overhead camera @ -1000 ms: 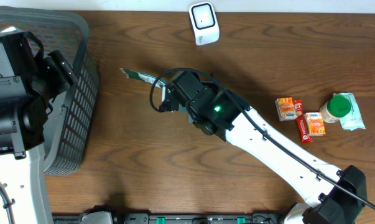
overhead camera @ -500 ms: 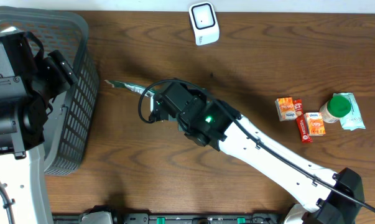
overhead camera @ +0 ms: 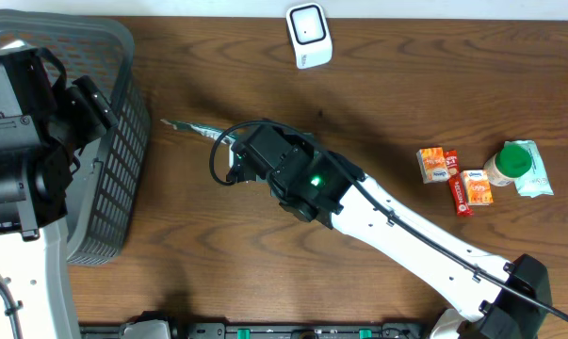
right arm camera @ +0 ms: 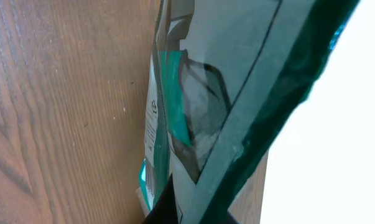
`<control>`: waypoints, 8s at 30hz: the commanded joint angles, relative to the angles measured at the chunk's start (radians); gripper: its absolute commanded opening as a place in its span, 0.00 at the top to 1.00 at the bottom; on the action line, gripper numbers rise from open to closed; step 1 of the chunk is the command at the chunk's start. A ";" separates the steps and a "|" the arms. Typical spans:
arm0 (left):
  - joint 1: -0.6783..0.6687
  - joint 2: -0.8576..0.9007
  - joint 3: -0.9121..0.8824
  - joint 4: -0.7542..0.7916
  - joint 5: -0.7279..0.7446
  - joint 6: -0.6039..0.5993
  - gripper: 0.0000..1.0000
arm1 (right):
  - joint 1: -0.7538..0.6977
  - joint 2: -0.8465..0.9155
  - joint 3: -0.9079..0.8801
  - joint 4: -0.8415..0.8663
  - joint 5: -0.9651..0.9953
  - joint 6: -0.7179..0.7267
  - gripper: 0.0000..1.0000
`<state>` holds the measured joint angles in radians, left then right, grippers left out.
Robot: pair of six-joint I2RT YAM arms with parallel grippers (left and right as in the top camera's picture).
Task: Scan the item barcode
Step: 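Lift the wipes pack by its corner with the right gripper, then raise the wipes pack up to the white scanner, then hold the wipes pack's barcode side against the scanner window, then carry the wipes pack right toward the Kleenex packs, then lower the wipes pack beside the items and open the right gripper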
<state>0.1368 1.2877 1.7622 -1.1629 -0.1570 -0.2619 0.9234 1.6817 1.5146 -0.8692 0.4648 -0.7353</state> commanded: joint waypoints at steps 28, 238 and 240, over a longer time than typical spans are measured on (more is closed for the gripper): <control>0.004 -0.001 0.007 0.000 -0.009 -0.002 0.12 | 0.004 -0.019 0.017 -0.009 0.106 0.005 0.99; 0.004 -0.001 0.007 0.000 -0.009 -0.002 0.12 | -0.915 0.153 -0.209 -0.050 -0.335 0.719 0.01; 0.004 -0.001 0.007 0.000 -0.009 -0.002 0.12 | -0.915 0.153 -0.209 -0.050 -0.335 0.719 0.01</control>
<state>0.1368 1.2877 1.7622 -1.1629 -0.1570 -0.2619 0.0158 1.8370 1.3117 -0.9215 0.1135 -0.0086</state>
